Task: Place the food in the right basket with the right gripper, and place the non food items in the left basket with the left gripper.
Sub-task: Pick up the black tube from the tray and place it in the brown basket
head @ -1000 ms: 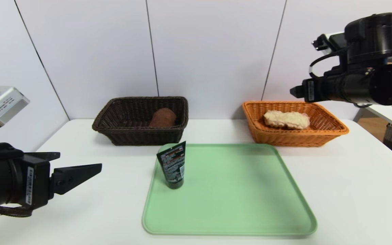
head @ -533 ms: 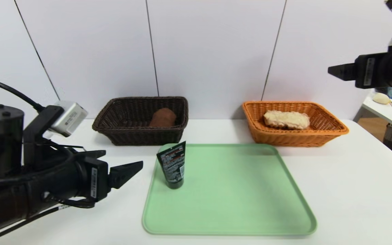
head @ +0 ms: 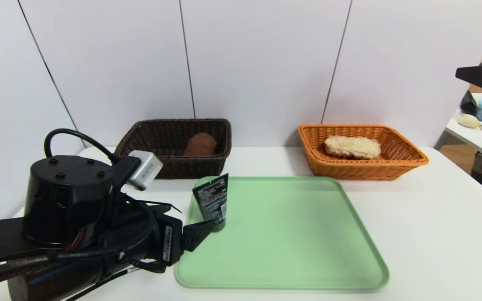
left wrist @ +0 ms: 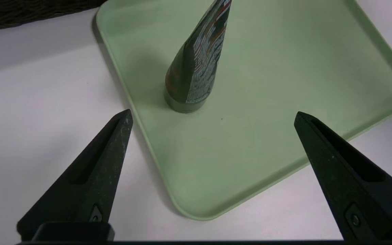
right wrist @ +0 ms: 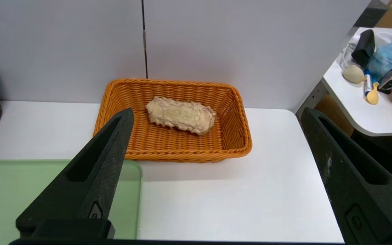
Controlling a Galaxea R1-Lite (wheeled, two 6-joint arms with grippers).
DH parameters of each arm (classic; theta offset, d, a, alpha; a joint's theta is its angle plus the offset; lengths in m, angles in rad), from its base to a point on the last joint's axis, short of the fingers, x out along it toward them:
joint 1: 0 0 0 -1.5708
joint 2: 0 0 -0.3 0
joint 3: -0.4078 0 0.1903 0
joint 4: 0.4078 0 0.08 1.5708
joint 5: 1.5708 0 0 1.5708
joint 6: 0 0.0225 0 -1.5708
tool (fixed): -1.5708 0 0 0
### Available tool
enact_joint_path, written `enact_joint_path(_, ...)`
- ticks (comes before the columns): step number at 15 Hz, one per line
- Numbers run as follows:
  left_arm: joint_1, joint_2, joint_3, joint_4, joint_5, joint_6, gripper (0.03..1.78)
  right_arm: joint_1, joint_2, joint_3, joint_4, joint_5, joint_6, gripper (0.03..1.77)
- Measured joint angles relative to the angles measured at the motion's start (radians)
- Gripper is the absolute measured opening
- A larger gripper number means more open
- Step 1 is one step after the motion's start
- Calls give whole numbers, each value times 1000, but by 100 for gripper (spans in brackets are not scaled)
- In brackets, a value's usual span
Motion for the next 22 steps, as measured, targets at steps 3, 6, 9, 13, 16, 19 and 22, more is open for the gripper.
enact_joint_path(3,-8,81,15,-131,36,-22,169,-1,-18,3,0,1,0,169)
enact_joint_path(6,-17,147,29,-192,59,-40,169,-1,-31,4,2,4,-1,169)
enact_joint_path(9,-18,183,30,-203,63,-41,169,6,-41,4,9,5,-2,169)
enact_joint_path(13,-18,220,28,-254,69,-41,169,8,-50,5,11,6,0,169)
enact_joint_path(16,-19,255,29,-312,88,-40,169,10,-63,5,40,7,1,169)
enact_joint_path(19,-19,301,32,-398,97,-39,169,16,-79,13,41,7,3,169)
enact_joint_path(22,-19,346,26,-446,134,-35,169,23,-100,24,41,6,3,169)
